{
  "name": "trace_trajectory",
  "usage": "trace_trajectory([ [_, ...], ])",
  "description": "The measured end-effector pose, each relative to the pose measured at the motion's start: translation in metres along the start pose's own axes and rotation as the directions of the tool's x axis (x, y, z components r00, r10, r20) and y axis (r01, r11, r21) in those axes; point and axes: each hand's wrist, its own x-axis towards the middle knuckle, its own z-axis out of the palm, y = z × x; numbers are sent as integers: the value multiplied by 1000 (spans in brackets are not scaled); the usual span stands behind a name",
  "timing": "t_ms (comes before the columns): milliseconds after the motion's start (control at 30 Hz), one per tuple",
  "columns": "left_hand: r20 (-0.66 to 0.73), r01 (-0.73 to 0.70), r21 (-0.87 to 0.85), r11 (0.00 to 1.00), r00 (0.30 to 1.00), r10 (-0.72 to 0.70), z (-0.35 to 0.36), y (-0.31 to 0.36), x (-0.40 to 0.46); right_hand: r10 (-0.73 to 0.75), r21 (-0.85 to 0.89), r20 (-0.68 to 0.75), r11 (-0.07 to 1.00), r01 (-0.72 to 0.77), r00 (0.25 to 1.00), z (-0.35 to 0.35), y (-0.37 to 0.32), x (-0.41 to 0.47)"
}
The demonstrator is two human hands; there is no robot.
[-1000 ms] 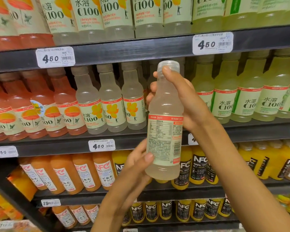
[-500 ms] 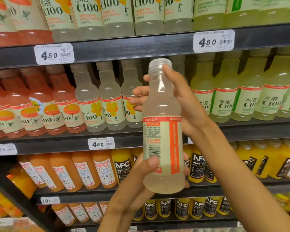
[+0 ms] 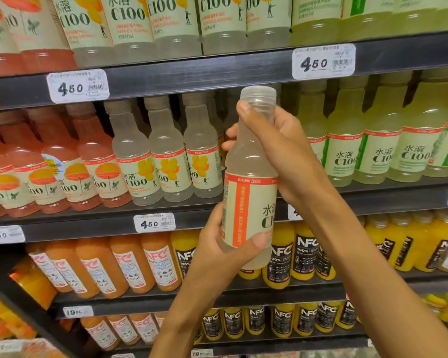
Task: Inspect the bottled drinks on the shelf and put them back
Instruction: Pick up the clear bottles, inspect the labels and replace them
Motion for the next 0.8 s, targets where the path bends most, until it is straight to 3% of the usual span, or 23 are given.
trace_trajectory([
  [200,-3,22,-106,994,1000,-23,0,1,-5,33,-20,59,999,-32,998,-4,1,3],
  [367,114,171,-276,946,983,-144,3,4,-12,110,273,268,944,-185,957,-11,4,14],
  [500,179,209,-362,908,972,-153,9,2,-11,151,431,352,850,-303,924,-14,17,17],
  [633,157,204,-326,923,975,-160,9,-1,-12,175,423,288,859,-289,941,-16,18,17],
  [800,22,66,1,998,998,-66,6,5,-5,109,209,45,971,-116,993,-16,8,15],
])
